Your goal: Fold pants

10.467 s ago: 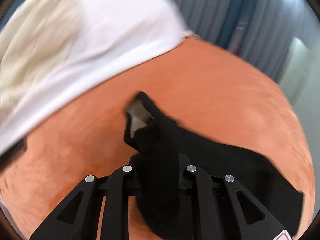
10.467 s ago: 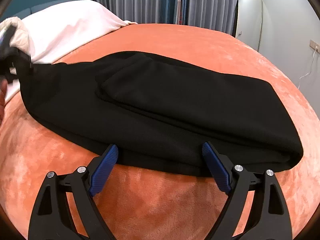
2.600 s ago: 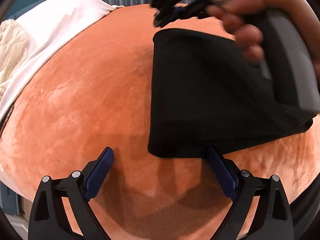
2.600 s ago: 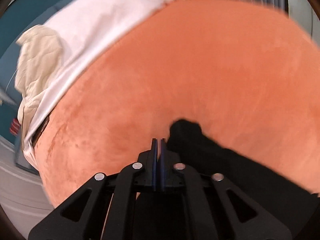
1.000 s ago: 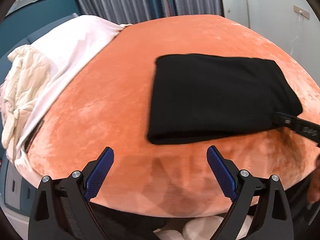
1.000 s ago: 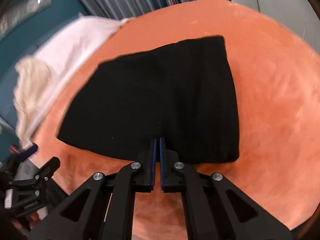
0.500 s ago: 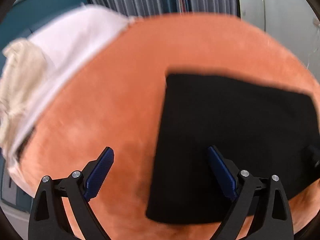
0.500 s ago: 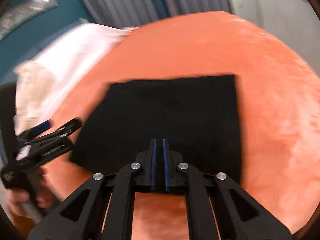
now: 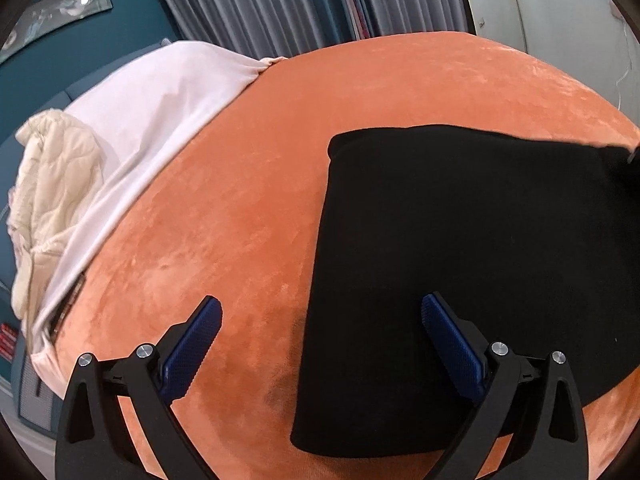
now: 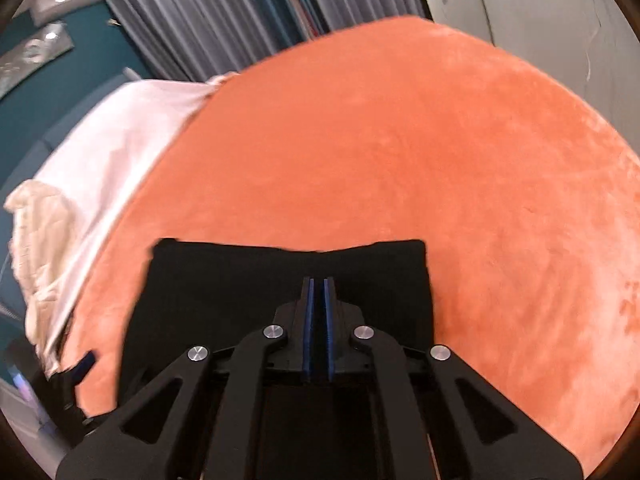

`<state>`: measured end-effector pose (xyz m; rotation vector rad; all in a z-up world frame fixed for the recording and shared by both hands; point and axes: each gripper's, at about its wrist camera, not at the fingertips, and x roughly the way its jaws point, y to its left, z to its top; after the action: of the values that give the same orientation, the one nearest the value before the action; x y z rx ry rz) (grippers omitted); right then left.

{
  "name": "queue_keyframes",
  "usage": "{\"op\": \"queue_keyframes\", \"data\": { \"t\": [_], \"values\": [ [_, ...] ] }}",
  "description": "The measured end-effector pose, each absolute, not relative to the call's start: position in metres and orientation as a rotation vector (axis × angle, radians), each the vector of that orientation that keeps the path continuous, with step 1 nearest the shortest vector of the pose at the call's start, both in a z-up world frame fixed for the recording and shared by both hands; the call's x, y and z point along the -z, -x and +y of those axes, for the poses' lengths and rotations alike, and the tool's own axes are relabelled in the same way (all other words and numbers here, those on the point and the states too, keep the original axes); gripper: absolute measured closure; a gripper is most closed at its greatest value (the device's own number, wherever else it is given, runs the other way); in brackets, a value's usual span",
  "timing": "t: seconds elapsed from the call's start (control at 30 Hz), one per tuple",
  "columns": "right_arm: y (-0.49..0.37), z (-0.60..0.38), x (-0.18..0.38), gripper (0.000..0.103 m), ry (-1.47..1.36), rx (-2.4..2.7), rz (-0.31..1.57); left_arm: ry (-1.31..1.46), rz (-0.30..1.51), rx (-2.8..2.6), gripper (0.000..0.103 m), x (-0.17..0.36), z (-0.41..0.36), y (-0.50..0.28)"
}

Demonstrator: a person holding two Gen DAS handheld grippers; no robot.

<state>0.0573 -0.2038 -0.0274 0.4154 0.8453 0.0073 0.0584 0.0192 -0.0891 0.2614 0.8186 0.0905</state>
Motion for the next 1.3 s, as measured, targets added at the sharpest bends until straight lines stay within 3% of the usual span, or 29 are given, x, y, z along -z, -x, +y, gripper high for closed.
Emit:
{"op": "queue_keyframes", "data": {
  "t": [0.4,0.83,1.3],
  "values": [
    [-0.069,-0.219,0.061,0.103,-0.466,0.03,0.844,-0.163,0.862,-0.027,0.005,0.097,0.033,-0.065],
    [-0.049,-0.182,0.023,0.097,-0.411,-0.013,0.796,-0.171,0.866,-0.036,0.005,0.096,0.032,-0.064],
    [-0.006,-0.16,0.044,0.102,-0.351,-0.045,0.846,-0.165,0.878,-0.038,0.005,0.095,0.03,-0.063]
  ]
}}
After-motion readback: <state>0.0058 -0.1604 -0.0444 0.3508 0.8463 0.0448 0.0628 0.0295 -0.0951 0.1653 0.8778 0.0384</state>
